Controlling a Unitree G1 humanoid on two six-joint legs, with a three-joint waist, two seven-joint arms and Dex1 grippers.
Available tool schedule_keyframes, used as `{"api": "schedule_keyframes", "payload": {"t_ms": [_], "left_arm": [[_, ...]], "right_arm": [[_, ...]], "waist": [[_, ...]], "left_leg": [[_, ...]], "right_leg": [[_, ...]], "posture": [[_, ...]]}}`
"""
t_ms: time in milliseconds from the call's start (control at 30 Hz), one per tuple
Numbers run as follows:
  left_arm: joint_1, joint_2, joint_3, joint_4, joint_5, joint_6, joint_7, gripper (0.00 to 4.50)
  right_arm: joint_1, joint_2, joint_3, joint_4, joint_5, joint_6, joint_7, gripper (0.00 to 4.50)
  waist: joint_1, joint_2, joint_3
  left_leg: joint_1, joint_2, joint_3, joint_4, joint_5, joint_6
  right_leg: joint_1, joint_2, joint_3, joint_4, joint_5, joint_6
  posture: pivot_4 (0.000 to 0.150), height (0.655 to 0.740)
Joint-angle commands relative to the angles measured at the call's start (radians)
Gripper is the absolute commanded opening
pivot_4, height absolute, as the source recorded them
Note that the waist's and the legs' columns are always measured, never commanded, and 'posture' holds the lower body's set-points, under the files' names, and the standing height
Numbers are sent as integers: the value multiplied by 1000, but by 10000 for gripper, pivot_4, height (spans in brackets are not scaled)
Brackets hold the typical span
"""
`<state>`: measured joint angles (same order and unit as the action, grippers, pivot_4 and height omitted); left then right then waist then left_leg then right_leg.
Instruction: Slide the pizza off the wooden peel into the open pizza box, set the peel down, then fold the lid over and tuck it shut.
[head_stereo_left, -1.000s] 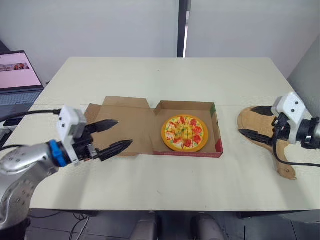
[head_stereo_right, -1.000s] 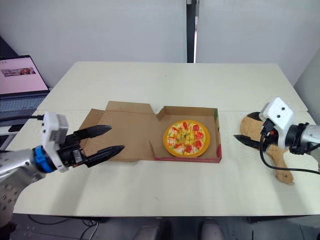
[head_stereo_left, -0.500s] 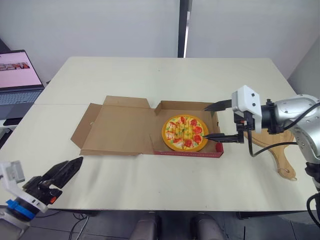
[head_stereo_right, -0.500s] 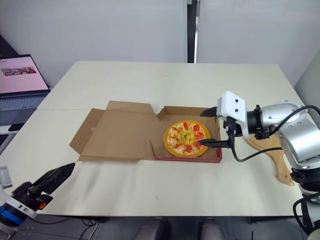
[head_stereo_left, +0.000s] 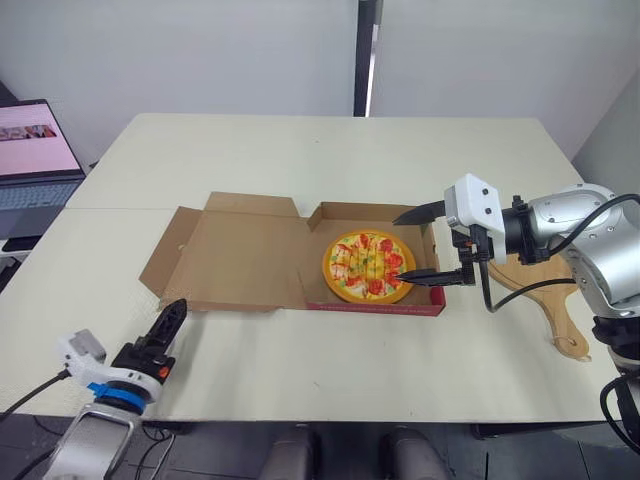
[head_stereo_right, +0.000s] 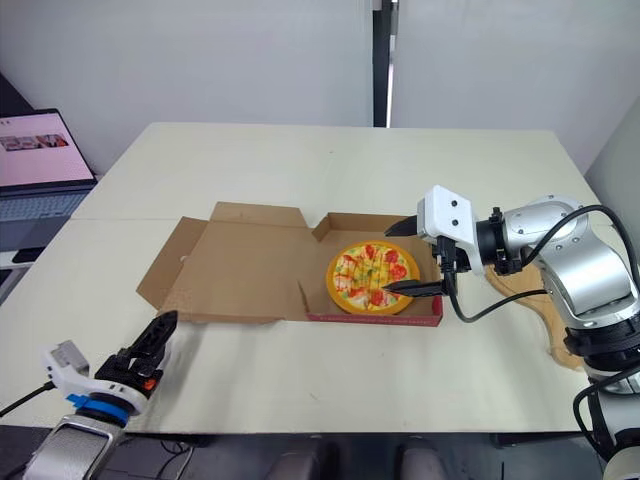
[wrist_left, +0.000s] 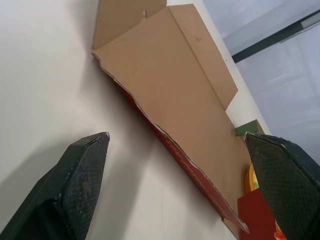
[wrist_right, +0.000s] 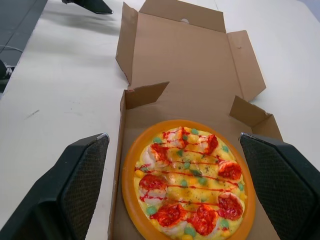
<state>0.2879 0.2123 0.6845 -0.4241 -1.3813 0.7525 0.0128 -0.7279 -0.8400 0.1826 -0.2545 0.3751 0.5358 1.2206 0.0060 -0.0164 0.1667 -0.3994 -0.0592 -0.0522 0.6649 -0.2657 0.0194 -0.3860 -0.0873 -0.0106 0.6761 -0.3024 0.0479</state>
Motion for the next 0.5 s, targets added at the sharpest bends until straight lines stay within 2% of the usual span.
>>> {"api": "schedule_keyframes", "payload": {"t_ms": [33, 300, 500], "left_arm": [[-6, -1, -18, -26, -18, -48, 29, 45000], [-69, -46, -87, -11, -44, -120, 126, 45000], [-101, -40, -127, 22, -77, -119, 170, 45000]], "right_arm": [[-22, 1, -11, -9, -6, -15, 7, 44656], [-22, 6, -5, -12, -12, -16, 6, 44656], [-22, 13, 0, -10, -19, -22, 9, 44656]], "waist": [[-2, 0, 0], [-1, 0, 0], [-1, 0, 0]], "left_leg": [[0, 0, 0, 0, 0, 0], [0, 0, 0, 0, 0, 0], [0, 0, 0, 0, 0, 0]], "right_leg": [[0, 0, 0, 0, 0, 0], [0, 0, 0, 0, 0, 0], [0, 0, 0, 0, 0, 0]], "posture": [[1500, 7281], [1500, 7281], [1500, 7281]]}}
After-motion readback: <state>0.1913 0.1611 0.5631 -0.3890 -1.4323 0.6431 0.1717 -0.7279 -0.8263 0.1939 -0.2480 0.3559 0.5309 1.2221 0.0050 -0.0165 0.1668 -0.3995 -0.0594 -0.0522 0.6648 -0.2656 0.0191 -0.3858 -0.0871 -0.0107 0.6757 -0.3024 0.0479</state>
